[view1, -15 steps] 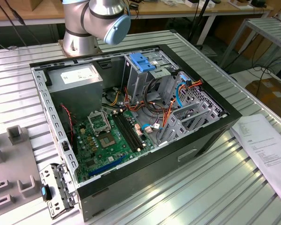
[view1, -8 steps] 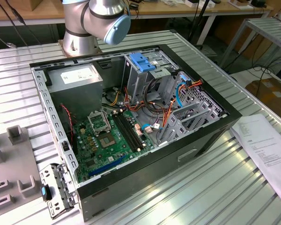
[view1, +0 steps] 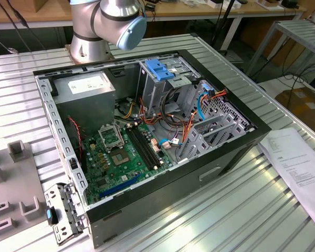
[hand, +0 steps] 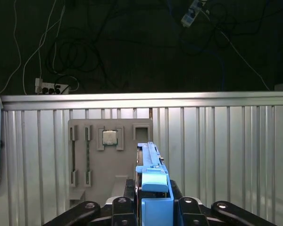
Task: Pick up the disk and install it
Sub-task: 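Pick up the disk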
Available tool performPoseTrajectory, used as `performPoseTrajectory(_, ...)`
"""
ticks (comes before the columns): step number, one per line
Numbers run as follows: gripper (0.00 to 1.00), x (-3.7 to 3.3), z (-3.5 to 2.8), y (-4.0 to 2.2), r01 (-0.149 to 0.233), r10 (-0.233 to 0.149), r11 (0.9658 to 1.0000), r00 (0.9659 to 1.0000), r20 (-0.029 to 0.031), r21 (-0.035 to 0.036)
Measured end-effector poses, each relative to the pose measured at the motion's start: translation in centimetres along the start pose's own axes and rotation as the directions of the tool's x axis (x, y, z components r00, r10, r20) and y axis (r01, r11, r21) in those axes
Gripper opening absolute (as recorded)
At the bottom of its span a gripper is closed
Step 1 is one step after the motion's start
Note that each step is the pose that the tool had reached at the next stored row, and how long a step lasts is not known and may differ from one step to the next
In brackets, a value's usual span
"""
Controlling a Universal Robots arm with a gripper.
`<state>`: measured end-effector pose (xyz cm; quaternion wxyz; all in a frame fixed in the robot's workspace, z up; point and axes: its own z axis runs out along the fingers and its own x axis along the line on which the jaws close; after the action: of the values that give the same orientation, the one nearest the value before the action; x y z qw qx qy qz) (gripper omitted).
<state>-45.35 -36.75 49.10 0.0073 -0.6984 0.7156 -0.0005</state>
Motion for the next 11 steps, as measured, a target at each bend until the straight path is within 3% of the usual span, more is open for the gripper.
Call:
performPoseTrajectory(4, 0.37, -0.01, 0.01, -0.62, 0.0, 0.0, 1.0, 1.0, -0.0001, 0.0001)
performPoseTrajectory(11, 0.37, -0.06, 0.03, -2.4, 0.0, 0.0, 1.0, 1.0, 0.0, 0.0)
